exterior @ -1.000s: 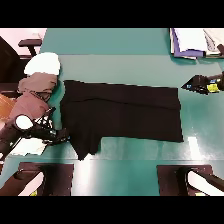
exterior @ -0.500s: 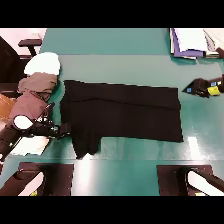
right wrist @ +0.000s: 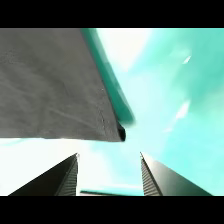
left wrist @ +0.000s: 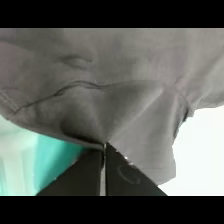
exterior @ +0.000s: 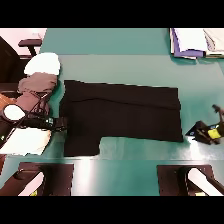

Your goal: Fold the shirts.

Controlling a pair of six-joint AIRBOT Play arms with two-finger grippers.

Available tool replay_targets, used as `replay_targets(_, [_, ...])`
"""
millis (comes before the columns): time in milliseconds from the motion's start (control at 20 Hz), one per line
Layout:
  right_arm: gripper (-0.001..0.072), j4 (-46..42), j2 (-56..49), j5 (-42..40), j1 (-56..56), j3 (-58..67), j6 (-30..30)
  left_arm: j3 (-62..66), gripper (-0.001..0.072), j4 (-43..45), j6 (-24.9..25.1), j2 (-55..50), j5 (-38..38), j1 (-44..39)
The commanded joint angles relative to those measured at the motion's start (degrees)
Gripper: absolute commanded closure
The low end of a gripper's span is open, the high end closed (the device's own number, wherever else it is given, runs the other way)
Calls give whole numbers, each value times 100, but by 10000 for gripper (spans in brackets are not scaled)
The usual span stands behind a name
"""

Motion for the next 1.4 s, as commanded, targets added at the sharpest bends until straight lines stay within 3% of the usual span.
replay_targets(0, [285,627,-249,-575,-219,-772,-74,81,682,31,2,4,17,4])
replay_targets(100, [286,782,-542,-796,79,-785,-74,81,682,33,2,4,7,4])
replay_targets(200, [491,778,-717,-1056,476,-782,-74,81,682,63,4,4,-68,4])
replay_targets(300, [597,743,-605,-1279,767,-782,-74,144,682,278,0,7,-310,4])
replay_targets(350, [692,734,-435,-1314,846,-782,-72,234,683,490,-39,24,-494,4])
replay_targets(450, [695,573,-2,-1233,861,-776,-70,302,683,903,-219,387,-765,4])
replay_targets(600, [695,-227,726,-413,861,-466,-66,299,683,1228,-479,1167,-1554,2])
replay_targets(700, [695,-737,1200,144,861,-61,13,304,683,1027,-621,1622,-2343,2])
replay_targets(800, [696,-885,1543,350,870,310,175,328,684,538,-651,1858,-2632,2])
replay_targets(1000, [696,-861,1239,240,1300,997,243,588,684,629,-538,1609,-1405,4])
replay_targets(1350, [695,-833,-1178,-525,2424,2841,385,1504,681,767,9,-1073,299,4])
